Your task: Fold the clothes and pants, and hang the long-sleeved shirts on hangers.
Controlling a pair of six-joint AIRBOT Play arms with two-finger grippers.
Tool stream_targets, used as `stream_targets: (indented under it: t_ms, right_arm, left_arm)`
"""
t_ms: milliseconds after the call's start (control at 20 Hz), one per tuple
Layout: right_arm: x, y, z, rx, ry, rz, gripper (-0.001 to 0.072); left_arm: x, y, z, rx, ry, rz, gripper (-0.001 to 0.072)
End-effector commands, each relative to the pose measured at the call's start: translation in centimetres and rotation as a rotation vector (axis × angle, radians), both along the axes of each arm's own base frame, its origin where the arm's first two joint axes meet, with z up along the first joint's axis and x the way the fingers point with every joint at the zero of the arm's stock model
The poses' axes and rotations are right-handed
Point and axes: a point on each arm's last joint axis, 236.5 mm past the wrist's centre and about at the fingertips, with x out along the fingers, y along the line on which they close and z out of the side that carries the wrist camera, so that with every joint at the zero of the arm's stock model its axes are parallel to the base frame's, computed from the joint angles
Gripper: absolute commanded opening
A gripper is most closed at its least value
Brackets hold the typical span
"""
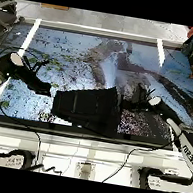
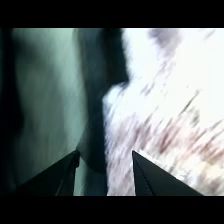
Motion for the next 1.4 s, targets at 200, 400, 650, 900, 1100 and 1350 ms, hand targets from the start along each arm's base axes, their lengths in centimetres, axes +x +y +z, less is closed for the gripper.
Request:
stream_targets:
  t_ms: [200,400,650,900,1100,1350]
  right_arm:
    - [-0.8,-7.7,4.6,0.123,0.150,-0.042,0.0454]
    - [-7.6,-4.9,3.2,0.278,0.329,0.128,0.0526]
    - [-8.3,-0.8,-1.5,0.203,0.292,0.108,0.0628]
    - [-8.4,4.0,-1.1,0.211,0.256,0.183,0.0629]
    - [-8.6,3.4,-1.3,0.181,0.255,0.202,0.0628]
    - [-7.5,-0.4,1.7,0.158,0.244,0.248,0.0628]
  left_arm:
    - [0.0,-0.1,0.1,-0.002,-0.002,0.000,0.0016]
    - [0.0,-0.1,0.1,-0.003,-0.002,0.000,0.0016]
    - [0.0,-0.1,0.1,-0.003,-0.002,0.000,0.0016]
    - [0.0,-0.1,0.1,-0.003,-0.001,0.000,0.0016]
    - [0.0,-0.1,0.1,-0.003,-0.001,0.000,0.0016]
    - [0.0,-0.1,0.1,-0.003,-0.001,0.000,0.0016]
